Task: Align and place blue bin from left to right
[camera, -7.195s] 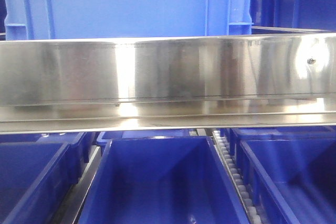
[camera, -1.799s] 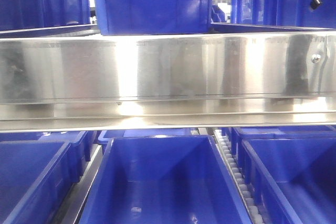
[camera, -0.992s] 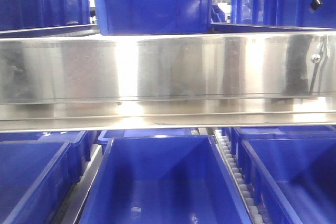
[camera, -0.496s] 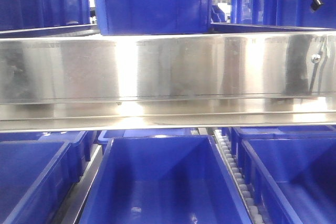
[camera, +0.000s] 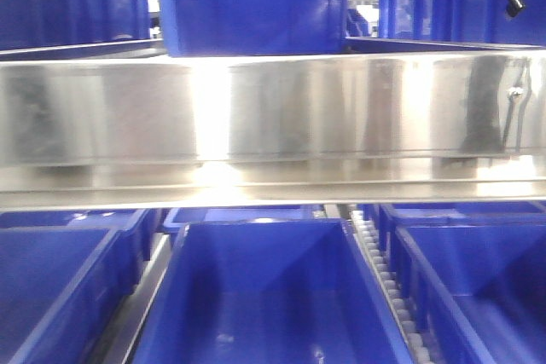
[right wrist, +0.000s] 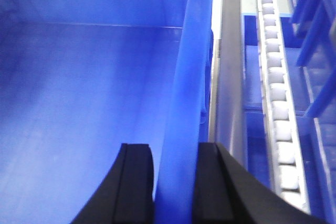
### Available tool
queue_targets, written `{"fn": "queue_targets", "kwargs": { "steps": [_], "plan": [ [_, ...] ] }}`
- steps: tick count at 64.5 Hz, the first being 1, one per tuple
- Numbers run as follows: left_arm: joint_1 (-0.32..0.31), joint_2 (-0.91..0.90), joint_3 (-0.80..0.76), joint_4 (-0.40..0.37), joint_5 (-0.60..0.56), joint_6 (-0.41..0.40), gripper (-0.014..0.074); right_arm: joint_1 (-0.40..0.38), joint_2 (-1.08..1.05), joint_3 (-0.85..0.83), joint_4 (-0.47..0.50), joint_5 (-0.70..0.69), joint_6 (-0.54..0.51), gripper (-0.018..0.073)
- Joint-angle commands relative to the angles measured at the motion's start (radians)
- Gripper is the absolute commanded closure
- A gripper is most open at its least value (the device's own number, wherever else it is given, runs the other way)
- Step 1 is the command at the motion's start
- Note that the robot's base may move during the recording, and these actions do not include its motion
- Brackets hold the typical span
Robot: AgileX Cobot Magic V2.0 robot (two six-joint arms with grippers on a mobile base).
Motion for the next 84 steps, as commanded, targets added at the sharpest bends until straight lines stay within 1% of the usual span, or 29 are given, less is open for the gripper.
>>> {"fn": "queue_targets", "kwargs": {
  "steps": [1, 22, 84],
  "plan": [
    [-0.011, -0.027, -0.019, -0.015, -0.074, 0.017, 0.0613, 0.005, -0.029, -0.014, -0.001, -0.09, -0.032, 0.0629],
    [-0.011, -0.027, -0.019, -0.011, -0.142, 0.017, 0.0613, 0.005, -0.029, -0.014, -0.001, -0.09, -0.032, 0.0629],
    [-0.011, -0.027, -0.019, -0.011, -0.142, 0.017, 0.0613, 0.005, -0.029, -0.014, -0.001, -0.09, -0.032, 0.0629]
  ]
}}
